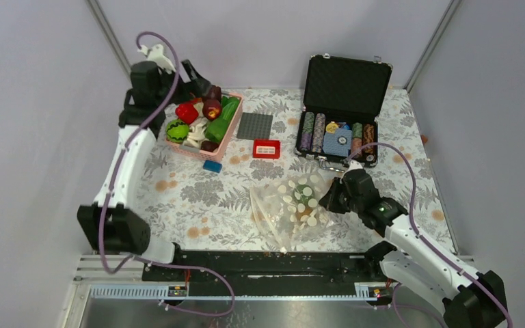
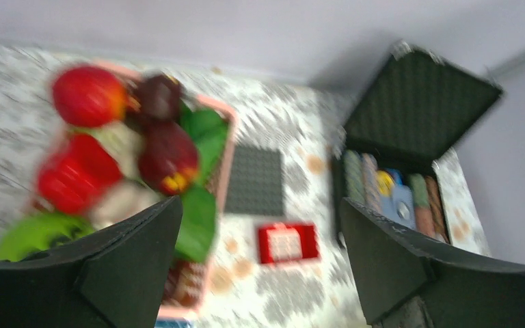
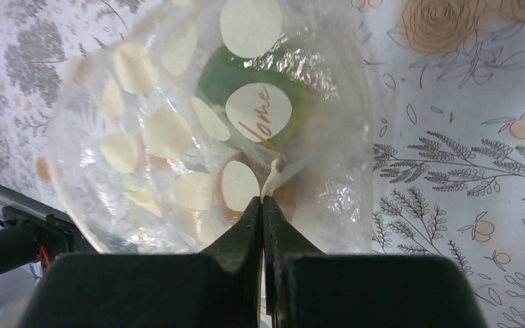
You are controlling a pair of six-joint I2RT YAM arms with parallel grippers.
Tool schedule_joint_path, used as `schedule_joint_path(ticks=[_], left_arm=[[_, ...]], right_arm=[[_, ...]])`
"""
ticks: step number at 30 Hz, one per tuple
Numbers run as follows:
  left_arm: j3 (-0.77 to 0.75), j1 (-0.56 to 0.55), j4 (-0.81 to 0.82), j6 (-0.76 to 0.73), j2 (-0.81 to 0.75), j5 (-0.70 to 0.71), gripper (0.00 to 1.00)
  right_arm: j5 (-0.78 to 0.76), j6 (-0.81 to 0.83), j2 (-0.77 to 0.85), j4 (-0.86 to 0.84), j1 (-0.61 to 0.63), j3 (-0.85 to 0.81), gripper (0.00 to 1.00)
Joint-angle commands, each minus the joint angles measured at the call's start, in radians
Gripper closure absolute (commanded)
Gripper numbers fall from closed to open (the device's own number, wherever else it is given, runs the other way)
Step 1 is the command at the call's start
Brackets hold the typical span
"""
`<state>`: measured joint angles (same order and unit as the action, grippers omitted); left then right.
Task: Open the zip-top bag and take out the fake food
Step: Pick up the fake fruit from the zipper food storage bag.
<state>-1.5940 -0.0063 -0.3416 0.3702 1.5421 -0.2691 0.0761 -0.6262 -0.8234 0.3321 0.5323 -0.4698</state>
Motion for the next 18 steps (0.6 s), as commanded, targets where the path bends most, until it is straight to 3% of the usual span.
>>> schedule_joint_path(ticks=[1, 6, 12, 18], left_arm=[[0.241, -0.119, -0.018, 0.141, -0.216, 0.083, 0.17], [0.523, -0.178, -0.009, 0.233, -0.447, 0.08, 0.26], [0.749, -0.214, -0.071, 0.286, -0.72, 0.062, 0.32], [0.845, -0.247, -0.106, 0.308, -0.782, 0.017, 0.34]], right_arm=[[-0.023, 0.04, 0.034, 0.051, 0.007, -0.071, 1.0], [0.011, 0.039, 0.037, 0.062, 0.007, -0.086, 1.0], [0.019, 0.03, 0.052, 0.084, 0.008, -0.127, 1.0], [0.007, 0.028, 0.051, 0.125, 0.009, -0.191, 1.0]])
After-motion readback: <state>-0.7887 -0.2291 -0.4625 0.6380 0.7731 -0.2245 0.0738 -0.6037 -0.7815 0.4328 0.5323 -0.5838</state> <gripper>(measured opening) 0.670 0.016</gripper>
